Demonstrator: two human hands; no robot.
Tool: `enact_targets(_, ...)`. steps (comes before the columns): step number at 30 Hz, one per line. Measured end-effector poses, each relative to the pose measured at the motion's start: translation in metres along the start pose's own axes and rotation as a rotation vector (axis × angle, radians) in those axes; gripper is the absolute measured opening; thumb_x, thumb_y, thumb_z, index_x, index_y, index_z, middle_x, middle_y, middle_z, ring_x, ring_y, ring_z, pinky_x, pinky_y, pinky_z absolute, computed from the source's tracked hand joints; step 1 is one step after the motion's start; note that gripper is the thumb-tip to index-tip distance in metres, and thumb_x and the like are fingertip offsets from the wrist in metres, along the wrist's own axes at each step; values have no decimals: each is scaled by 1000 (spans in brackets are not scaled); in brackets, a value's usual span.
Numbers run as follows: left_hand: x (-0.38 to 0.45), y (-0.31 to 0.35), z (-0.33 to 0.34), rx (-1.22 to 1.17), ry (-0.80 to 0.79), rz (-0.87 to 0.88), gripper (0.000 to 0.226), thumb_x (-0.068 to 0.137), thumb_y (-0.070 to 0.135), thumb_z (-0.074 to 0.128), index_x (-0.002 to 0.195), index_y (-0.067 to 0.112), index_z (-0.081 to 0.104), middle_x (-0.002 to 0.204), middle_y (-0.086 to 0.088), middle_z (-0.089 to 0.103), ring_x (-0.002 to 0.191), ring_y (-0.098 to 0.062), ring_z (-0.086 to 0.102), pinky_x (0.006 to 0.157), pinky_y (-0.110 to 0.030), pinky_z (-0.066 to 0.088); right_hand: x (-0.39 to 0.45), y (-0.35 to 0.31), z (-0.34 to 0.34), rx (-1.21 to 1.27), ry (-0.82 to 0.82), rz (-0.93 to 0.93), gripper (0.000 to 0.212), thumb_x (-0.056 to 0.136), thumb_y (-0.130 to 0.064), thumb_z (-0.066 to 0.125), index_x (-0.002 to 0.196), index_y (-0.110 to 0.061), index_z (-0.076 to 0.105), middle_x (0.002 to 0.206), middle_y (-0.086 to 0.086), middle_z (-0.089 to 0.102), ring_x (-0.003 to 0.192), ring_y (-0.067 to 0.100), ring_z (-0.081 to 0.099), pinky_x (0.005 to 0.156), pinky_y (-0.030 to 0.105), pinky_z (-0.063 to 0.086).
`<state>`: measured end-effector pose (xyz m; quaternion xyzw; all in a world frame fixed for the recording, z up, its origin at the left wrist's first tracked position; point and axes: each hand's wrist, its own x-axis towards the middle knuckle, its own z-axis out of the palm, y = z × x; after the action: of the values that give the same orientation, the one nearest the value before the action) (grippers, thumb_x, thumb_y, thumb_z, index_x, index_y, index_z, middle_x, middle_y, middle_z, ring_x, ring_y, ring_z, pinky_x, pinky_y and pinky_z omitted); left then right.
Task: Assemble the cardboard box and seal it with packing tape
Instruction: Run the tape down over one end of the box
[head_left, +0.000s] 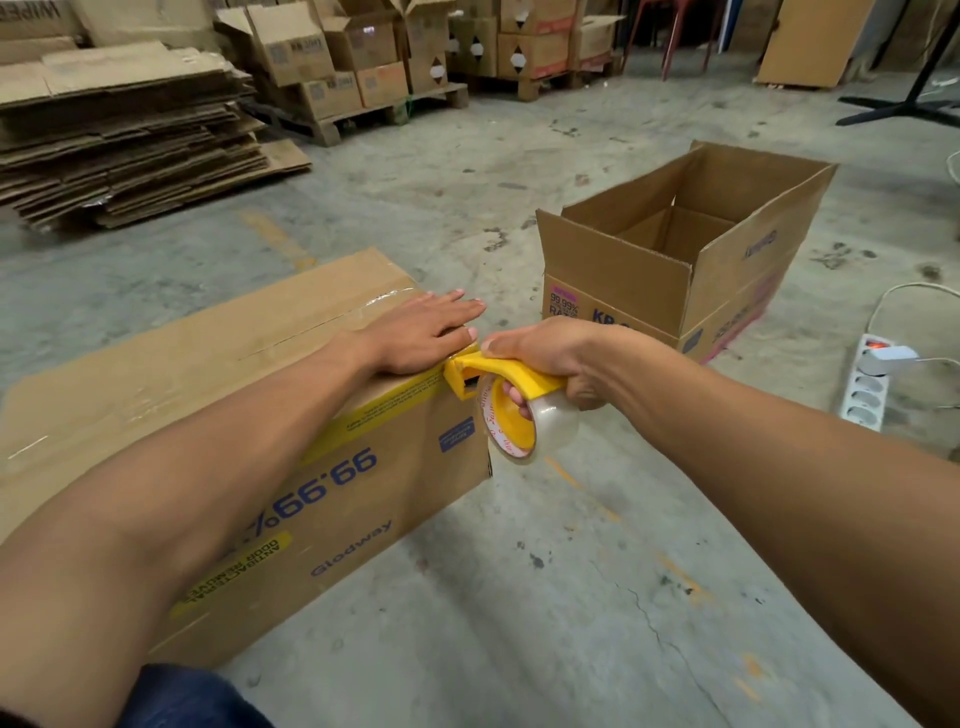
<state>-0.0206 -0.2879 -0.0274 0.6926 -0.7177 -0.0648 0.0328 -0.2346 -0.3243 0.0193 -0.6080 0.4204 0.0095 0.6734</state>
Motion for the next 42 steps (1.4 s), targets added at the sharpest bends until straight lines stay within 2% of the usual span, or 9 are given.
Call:
enact_targets(7,-2,5,0,1,12,-16,66,95,56,21,153,25,27,159,9,24,149,-8,10,122,-38,6,1,-3,-6,-39,-32,104,33,100,-38,48,98,-8,62,52,8,57,43,16,53,56,30,54)
enact_targets(10,-3,4,1,8,16,-27,62,97,55,22,153,27,25,160,10,24,149,-6,9,122,-36,5,2,32,-12,-486,-6,188,32,105,-28,40,106,-3,61,99,15,61,90,23,59,88,37,46)
enact_targets(12,-1,3,1,6,21,-24,61,98,53,24,153,27,25,159,10,24,149,-6,9,122,-36,5,14,62,-16,-600,24,276,30,103,-28,46,116,-3,55,116,16,57,101,25,55,86,34,45)
enact_targets(19,-7,18,-5,-46,194,91,45,93,49,44,131,31,61,135,10,60,126,-8,54,106,-36,43,43,60,-34,-464,49,280,39,97,-38,54,94,0,60,77,14,60,76,27,56,91,42,48)
enact_targets(23,-10,28,2,-43,181,110,35,91,37,54,122,28,68,125,10,67,118,-10,60,113,-38,30,56,57,-34,-464,66,246,37,95,-39,57,102,-2,59,82,16,61,78,28,57,89,41,48)
enact_targets(28,-7,28,1,-96,227,95,30,95,24,53,119,24,70,109,6,71,98,-9,59,90,-21,36,67,64,-37,-468,91,260,41,88,-42,63,105,-4,64,91,18,59,85,29,54,89,43,49)
enact_targets(31,-1,30,5,-88,218,22,33,95,26,48,120,29,69,94,11,65,91,-8,53,90,-28,37,71,66,-44,-463,115,262,48,83,-44,68,107,-2,67,89,17,60,82,29,55,91,43,50)
enact_targets(37,9,38,12,105,158,-97,45,98,28,30,131,26,61,127,4,63,117,-16,48,103,-37,26,67,66,-44,-433,138,252,51,81,-41,71,119,-7,66,85,17,64,76,30,57,93,46,50)
enact_targets(42,7,26,2,-77,239,-127,49,101,34,26,144,21,46,143,-6,51,132,-22,41,109,-39,30,64,62,-45,-382,107,247,42,95,-30,60,124,1,62,56,14,64,47,22,57,61,34,53)
